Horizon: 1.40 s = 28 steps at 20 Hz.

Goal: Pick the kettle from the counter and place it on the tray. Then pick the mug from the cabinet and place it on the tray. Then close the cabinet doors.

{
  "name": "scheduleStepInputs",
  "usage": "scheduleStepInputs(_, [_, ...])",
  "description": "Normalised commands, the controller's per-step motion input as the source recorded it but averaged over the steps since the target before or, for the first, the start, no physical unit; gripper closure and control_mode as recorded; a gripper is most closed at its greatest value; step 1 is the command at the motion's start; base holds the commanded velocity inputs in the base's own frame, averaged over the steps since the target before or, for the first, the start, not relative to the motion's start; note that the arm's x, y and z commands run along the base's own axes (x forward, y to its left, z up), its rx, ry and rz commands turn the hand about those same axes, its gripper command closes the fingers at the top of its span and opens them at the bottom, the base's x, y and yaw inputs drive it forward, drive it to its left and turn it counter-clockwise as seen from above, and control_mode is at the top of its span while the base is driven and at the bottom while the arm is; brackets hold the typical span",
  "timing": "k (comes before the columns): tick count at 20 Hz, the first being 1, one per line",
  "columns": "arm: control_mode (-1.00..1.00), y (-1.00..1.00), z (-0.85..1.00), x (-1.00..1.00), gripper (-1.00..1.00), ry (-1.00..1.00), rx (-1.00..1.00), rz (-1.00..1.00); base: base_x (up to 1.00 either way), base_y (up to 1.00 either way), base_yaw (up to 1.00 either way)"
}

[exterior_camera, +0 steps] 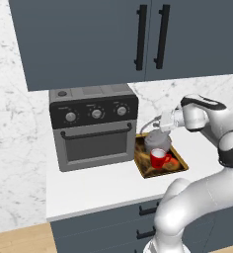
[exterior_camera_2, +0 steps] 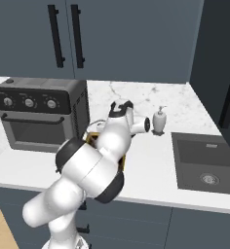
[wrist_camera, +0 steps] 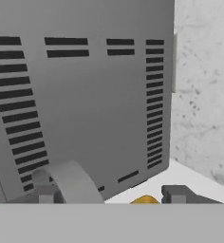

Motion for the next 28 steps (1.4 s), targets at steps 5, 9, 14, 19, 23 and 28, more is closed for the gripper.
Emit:
scheduleStepInputs(5, [-1.00, -0.01, 0.00, -0.08, -1.00, 0.00, 0.03, 0.03, 0.00, 0.00, 0.00])
scheduleStepInputs(9, [-1.00, -0.03, 0.00, -0.02, -1.00, 0.00, 0.03, 0.02, 0.00, 0.00, 0.00])
scheduleStepInputs(14, [-1.00, -0.14, 0.00, -0.01, -1.00, 0.00, 0.06, 0.03, 0.00, 0.00, 0.00])
scheduleStepInputs(19, [-1.00, -0.27, 0.00, 0.00, -1.00, -0.01, 0.05, 0.01, 0.00, 0.00, 0.00])
scheduleStepInputs(23, [-1.00, -0.39, 0.00, 0.00, -1.00, -0.03, 0.05, 0.00, 0.00, 0.00, 0.00])
scheduleStepInputs(28, [-1.00, -0.30, 0.00, 0.00, -1.00, 0.00, 0.03, 0.00, 0.00, 0.00, 0.00])
